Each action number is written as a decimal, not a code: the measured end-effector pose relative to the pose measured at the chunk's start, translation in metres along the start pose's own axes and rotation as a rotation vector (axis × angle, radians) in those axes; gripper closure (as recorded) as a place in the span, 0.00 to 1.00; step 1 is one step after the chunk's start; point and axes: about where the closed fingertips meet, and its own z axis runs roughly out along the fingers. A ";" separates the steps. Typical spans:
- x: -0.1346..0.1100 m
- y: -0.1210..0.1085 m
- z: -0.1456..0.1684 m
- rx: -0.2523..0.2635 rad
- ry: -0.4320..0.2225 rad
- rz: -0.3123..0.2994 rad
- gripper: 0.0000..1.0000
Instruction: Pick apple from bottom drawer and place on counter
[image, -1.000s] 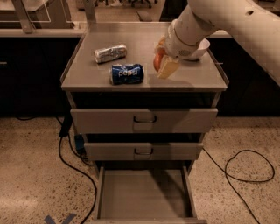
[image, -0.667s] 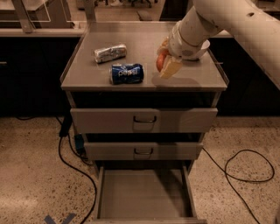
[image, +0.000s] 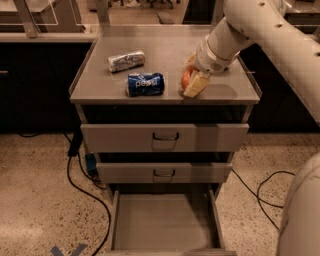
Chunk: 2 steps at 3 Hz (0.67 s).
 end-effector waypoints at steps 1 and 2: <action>0.006 0.003 0.013 -0.030 -0.013 0.020 1.00; 0.006 0.003 0.013 -0.031 -0.013 0.020 0.89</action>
Offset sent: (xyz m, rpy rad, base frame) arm 0.0016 -0.0003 -0.0121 0.0128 0.0310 -0.0011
